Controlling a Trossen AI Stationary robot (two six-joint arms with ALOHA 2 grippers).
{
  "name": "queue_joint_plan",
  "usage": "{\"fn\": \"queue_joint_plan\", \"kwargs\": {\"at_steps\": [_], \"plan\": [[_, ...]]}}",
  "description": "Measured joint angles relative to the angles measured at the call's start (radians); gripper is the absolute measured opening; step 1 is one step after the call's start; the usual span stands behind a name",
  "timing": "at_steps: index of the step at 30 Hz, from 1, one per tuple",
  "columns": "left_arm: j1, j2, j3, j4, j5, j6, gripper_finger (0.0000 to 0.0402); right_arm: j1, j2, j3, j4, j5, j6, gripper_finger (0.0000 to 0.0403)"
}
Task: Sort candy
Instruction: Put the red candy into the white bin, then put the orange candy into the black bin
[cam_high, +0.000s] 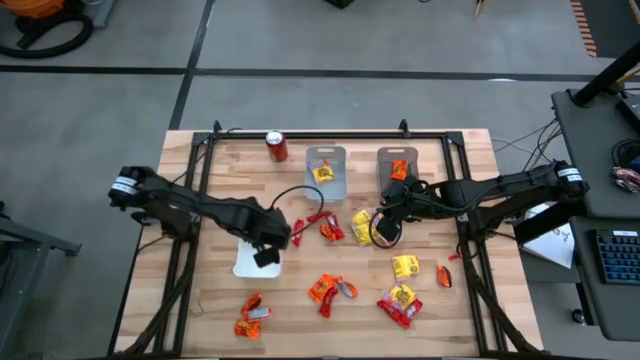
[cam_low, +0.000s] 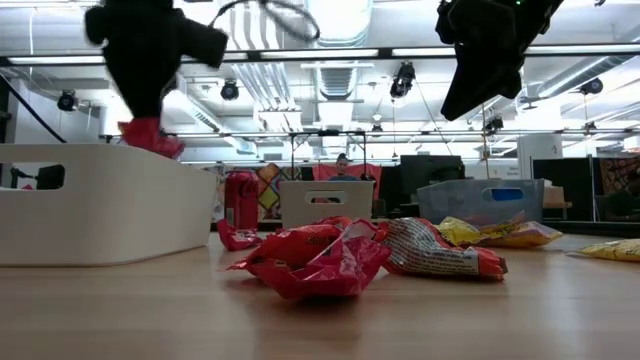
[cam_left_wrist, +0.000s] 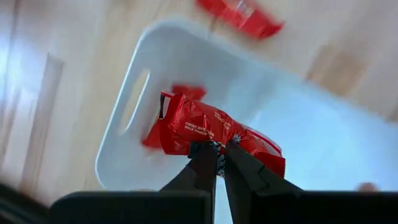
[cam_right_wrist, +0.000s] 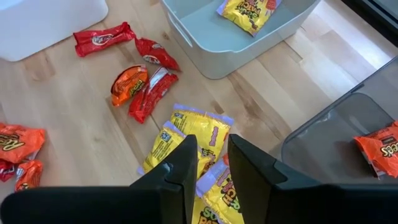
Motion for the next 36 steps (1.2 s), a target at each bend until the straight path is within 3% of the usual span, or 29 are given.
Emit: {"fn": "queue_joint_plan", "kwargs": {"at_steps": [8,20,28,36], "plan": [[0.0,0.005,-0.137,0.027,-0.009,-0.088,0.0022,0.0,0.0,0.0,0.003,0.0,0.006,0.0094],[-0.001,0.005,-0.11,0.033,-0.019,-0.063,0.01,0.0,0.0,0.0,0.005,-0.001,0.007,0.0096],[-0.063,-0.005,-0.011,0.077,-0.09,0.17,0.0097,0.004,0.005,0.0,0.037,-0.08,0.052,0.0092],[-0.16,-0.103,-0.061,0.398,-0.138,0.429,0.0078,0.019,0.073,0.0,0.049,-0.206,0.144,0.0082]]}}
